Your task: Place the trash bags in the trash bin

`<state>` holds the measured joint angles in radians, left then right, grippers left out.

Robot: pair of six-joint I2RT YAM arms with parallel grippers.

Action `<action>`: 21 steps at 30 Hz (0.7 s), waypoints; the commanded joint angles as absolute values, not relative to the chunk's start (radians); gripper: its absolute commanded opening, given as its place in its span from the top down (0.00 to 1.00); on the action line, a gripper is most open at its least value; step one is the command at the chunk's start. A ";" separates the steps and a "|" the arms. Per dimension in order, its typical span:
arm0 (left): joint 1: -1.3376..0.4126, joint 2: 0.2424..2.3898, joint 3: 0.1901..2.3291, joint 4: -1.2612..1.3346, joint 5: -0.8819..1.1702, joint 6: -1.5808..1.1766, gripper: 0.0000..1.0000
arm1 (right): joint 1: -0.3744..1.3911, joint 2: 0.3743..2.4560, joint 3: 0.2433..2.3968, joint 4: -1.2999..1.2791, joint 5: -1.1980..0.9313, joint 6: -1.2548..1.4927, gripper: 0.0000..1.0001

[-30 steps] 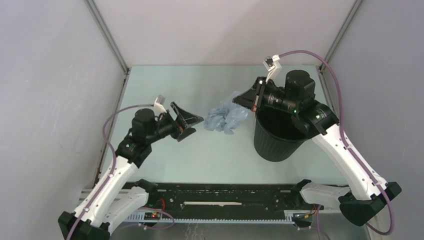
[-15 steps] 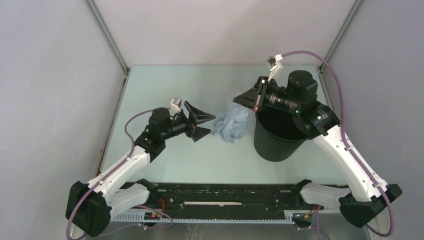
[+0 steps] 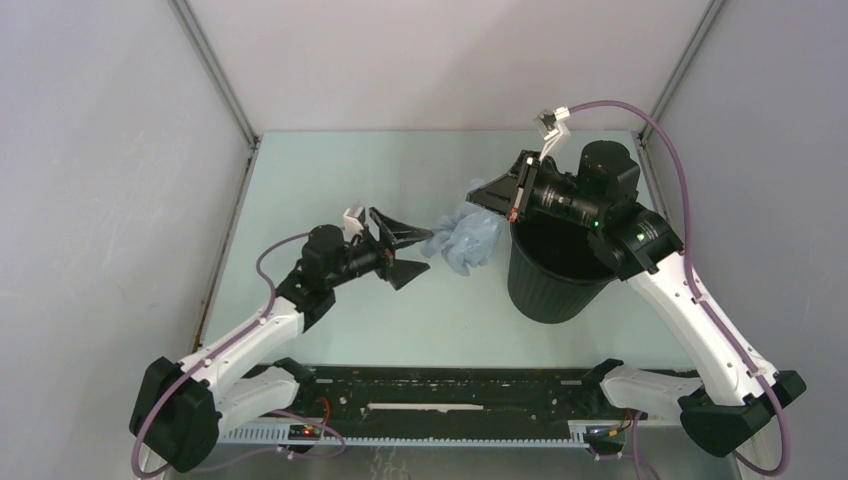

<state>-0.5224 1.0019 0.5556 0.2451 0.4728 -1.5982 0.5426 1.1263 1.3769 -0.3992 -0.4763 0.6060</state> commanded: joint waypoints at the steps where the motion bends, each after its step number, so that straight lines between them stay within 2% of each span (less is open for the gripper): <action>1: -0.539 1.011 0.579 0.318 0.456 -1.628 0.00 | 0.536 1.105 1.375 -0.354 -0.477 0.620 1.00; 4: -0.540 1.055 0.591 0.375 0.483 -1.645 0.01 | 0.535 1.104 1.375 -0.347 -0.479 0.623 1.00; 7: -0.541 1.073 0.584 0.464 0.464 -1.687 0.07 | 0.533 1.105 1.376 -0.345 -0.479 0.623 1.00; 13: -0.541 1.064 0.575 0.524 0.456 -1.716 0.36 | 0.532 1.102 1.375 -0.355 -0.478 0.617 1.00; 21: -0.540 1.033 0.546 0.504 0.429 -1.712 0.49 | 0.528 1.100 1.376 -0.368 -0.483 0.612 1.00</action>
<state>-0.5346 1.0569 0.5552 0.4622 0.4480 -1.7027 0.5362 1.1255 1.3769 -0.3897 -0.4767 0.6125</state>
